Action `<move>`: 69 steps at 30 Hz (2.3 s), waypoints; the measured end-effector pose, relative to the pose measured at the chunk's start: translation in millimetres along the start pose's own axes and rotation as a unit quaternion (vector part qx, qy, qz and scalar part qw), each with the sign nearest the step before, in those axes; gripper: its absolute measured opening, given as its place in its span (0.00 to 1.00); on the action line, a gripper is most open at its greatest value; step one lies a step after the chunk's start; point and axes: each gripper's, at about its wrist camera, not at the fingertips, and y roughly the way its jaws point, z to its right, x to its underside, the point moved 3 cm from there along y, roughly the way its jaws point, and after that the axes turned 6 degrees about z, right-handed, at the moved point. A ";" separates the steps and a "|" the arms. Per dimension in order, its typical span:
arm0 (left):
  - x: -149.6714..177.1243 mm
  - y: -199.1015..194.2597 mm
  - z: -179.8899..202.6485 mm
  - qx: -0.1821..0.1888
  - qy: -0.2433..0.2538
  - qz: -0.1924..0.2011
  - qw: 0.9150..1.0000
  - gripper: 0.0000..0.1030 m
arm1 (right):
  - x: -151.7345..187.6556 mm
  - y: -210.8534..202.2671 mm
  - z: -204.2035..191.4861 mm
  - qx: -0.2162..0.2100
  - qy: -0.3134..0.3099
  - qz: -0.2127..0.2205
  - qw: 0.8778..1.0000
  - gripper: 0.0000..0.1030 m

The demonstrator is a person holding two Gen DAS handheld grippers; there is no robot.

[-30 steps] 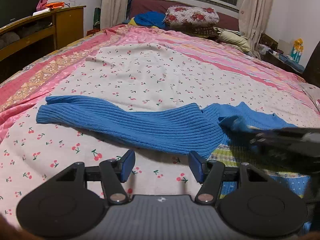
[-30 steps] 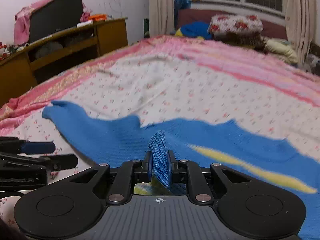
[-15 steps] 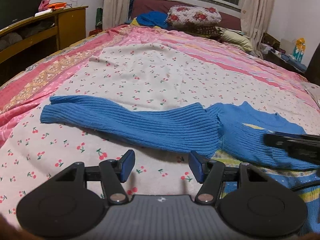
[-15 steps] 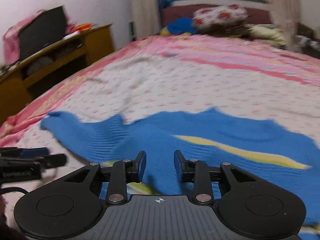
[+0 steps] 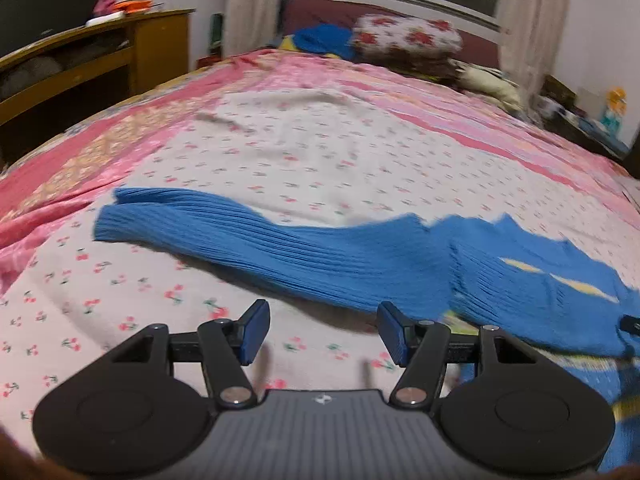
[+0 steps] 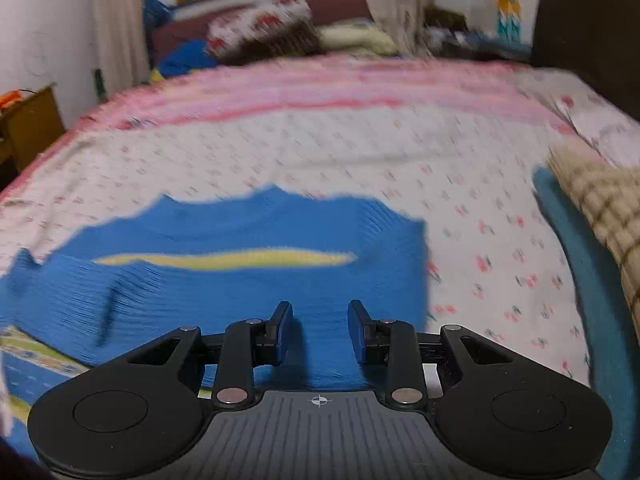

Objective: Fold small clothes
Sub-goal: 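Grasp the other long sleeve cuff with the left gripper, then fold the held sleeve across the sweater body and release it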

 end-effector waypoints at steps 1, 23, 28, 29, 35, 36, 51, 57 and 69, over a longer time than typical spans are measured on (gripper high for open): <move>-2.3 0.9 -5.3 -0.008 -0.005 0.003 1.000 0.63 | -1.6 -4.0 -4.3 -0.011 0.000 0.007 1.000 0.30; -17.2 35.8 -105.5 -0.025 -0.169 0.030 0.985 0.61 | 24.6 -20.4 -63.9 -0.083 0.005 -0.012 0.996 0.35; -10.6 61.4 -111.6 -0.019 -0.221 0.006 0.975 0.60 | 25.6 -22.3 -69.4 -0.081 0.006 -0.016 0.997 0.35; -11.3 63.2 -110.0 -0.021 -0.221 0.008 0.975 0.60 | 25.8 -23.0 -69.5 -0.079 0.008 -0.018 0.997 0.35; -24.4 82.4 -115.0 -0.021 -0.267 0.013 0.963 0.26 | 25.8 -41.4 -70.0 -0.067 0.012 -0.013 0.998 0.35; -23.7 84.8 -119.0 -0.022 -0.283 0.007 0.959 0.19 | 25.2 -46.3 -69.7 -0.066 0.015 -0.009 0.998 0.35; -52.5 -17.9 16.0 0.164 -0.064 0.064 0.982 0.16 | 32.3 -120.8 -31.0 -0.073 0.078 0.056 0.993 0.35; -3.3 -48.0 120.4 0.222 0.109 0.024 0.969 0.17 | 32.4 -130.2 1.4 -0.074 0.117 0.080 0.987 0.37; 55.6 -41.2 180.5 0.142 0.230 -0.017 0.963 0.31 | 41.5 -102.4 24.6 -0.098 0.162 0.020 0.982 0.39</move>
